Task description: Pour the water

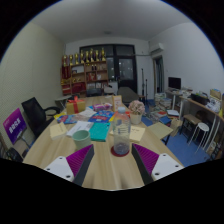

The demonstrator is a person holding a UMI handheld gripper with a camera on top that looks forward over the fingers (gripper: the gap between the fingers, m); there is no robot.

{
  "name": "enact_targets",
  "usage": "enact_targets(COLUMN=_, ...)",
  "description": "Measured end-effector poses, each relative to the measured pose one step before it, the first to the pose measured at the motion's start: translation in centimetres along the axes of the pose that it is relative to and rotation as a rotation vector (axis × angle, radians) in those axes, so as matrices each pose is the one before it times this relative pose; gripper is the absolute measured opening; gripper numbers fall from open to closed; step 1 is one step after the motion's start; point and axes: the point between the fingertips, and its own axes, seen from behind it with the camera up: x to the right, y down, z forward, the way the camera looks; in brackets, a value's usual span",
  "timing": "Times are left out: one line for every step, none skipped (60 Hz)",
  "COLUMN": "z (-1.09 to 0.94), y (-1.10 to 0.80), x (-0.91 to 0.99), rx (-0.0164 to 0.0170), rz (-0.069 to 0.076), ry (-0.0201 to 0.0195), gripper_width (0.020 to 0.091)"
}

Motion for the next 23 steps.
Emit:
enact_targets(z=-1.187, y=-0.244, x=-0.635, rx=0.00570, rz=0.0014, ry=0.00118, gripper_width=0.0840)
enact_targets(z=-1.190, y=-0.220, x=-0.595, rx=0.00472, rz=0.0025, ry=0.00333, gripper_width=0.0838)
enact_targets(z=-0.797, y=-0.186, x=-0.233, rx=0.00386, rz=0.0037, ry=0.00448, gripper_width=0.0838)
enact_targets(z=-1.074, y=-0.135, x=-0.520, rx=0.00168, rz=0.0060, ry=0.00574, gripper_width=0.0840)
enact_targets(z=-1.262, y=-0.002, x=-0.424, rx=-0.00161, rz=0.0079, ry=0.00534, gripper_width=0.0837)
enact_targets(z=-1.133, y=0.002, x=-0.619, rx=-0.00385, rz=0.0087, ry=0.00414, gripper_width=0.0839)
enact_targets(z=-1.191, y=0.041, x=-0.699, rx=-0.00425, rz=0.0093, ry=0.00108, gripper_width=0.0839)
enact_targets(z=-1.138, y=0.033, x=-0.762, rx=-0.00335, rz=0.0082, ry=-0.00158, gripper_width=0.0837)
enact_targets(z=-0.860, y=0.189, x=-0.245, rx=-0.00305, rz=0.0066, ry=-0.00661, gripper_width=0.0837)
enact_targets(z=-1.104, y=0.062, x=-0.813, rx=-0.00151, rz=0.0049, ry=-0.00456, gripper_width=0.0839)
enact_targets(z=-1.053, y=0.027, x=-0.811, rx=-0.00036, rz=0.0036, ry=-0.00267, gripper_width=0.0836)
enact_targets(z=-0.760, y=0.065, x=-0.860, rx=0.00002, rz=0.0023, ry=-0.00134, gripper_width=0.0838)
enact_targets(z=-1.312, y=0.077, x=-0.604, rx=0.00029, rz=0.0025, ry=0.00243, gripper_width=0.0838)
enact_targets(z=-0.999, y=0.059, x=-0.555, rx=-0.00069, rz=0.0009, ry=0.00378, gripper_width=0.0836)
enact_targets(z=-1.026, y=0.101, x=-0.501, rx=-0.00072, rz=0.0004, ry=0.00450, gripper_width=0.0835)
enact_targets(z=-0.977, y=0.070, x=-0.481, rx=-0.00093, rz=0.0000, ry=0.00379, gripper_width=0.0840)
enact_targets(z=-0.924, y=0.063, x=-0.496, rx=-0.00167, rz=-0.0009, ry=0.00217, gripper_width=0.0837)
enact_targets(z=-0.538, y=0.057, x=-0.481, rx=-0.00341, rz=-0.0039, ry=-0.00006, gripper_width=0.0838)
enact_targets(z=-0.822, y=0.112, x=-0.533, rx=-0.00216, rz=-0.0024, ry=-0.00152, gripper_width=0.0841)
enact_targets(z=-0.890, y=0.115, x=-0.435, rx=-0.00270, rz=-0.0024, ry=-0.00305, gripper_width=0.0839)
enact_targets(z=-0.790, y=0.121, x=-0.537, rx=-0.00272, rz=-0.0003, ry=-0.00355, gripper_width=0.0840)
enact_targets(z=-0.777, y=0.116, x=-0.572, rx=-0.00268, rz=0.0010, ry=-0.00591, gripper_width=0.0840)
enact_targets(z=-0.806, y=0.168, x=-0.618, rx=-0.00140, rz=0.0015, ry=-0.00816, gripper_width=0.0839)
